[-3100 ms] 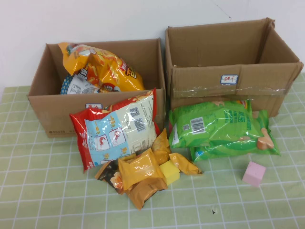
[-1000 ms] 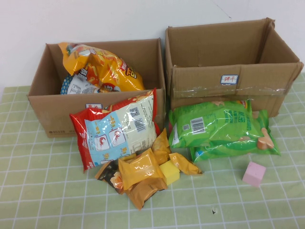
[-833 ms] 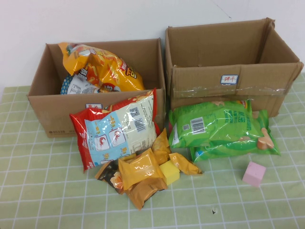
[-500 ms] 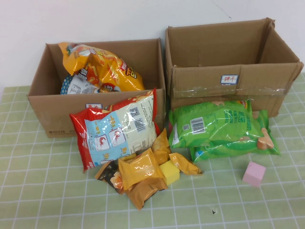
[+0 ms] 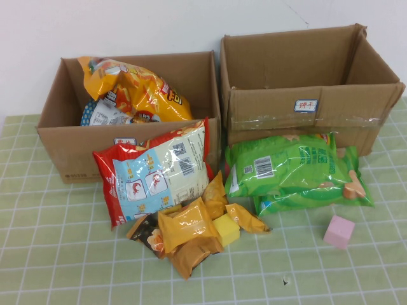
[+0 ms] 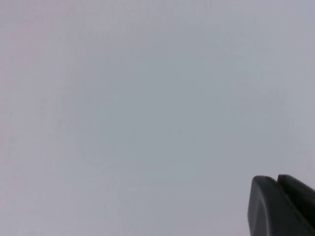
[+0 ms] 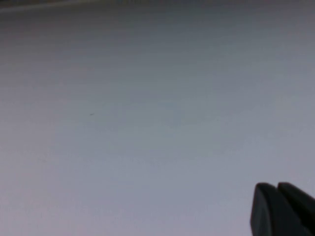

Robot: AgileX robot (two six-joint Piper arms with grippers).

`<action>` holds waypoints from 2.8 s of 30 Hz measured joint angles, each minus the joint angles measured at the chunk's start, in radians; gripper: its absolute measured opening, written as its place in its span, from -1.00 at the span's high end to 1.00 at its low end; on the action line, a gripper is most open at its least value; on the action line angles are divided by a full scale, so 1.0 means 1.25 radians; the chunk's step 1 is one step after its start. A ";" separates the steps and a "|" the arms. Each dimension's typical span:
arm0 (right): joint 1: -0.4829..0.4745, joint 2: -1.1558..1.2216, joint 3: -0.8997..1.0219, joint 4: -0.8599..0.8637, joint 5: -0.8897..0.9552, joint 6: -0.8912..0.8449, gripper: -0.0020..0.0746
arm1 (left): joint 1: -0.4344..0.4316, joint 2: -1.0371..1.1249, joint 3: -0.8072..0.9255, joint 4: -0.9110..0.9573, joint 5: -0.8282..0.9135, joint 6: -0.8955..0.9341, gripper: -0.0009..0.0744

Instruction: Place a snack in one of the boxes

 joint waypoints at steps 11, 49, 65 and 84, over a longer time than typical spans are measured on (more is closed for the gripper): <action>0.000 0.007 -0.306 0.053 0.696 0.045 0.95 | 0.000 0.094 -0.344 -0.005 0.564 0.041 0.98; 0.000 0.511 -0.367 0.084 1.173 -0.046 0.95 | 0.000 1.131 -0.804 -0.492 0.881 0.458 -0.58; 0.000 0.528 -0.346 0.117 1.125 -0.046 0.95 | 0.000 1.448 -0.968 -0.631 0.907 0.498 0.02; 0.000 0.528 -0.346 0.141 1.125 -0.046 0.95 | 0.000 1.350 -1.364 -0.618 1.160 0.479 0.79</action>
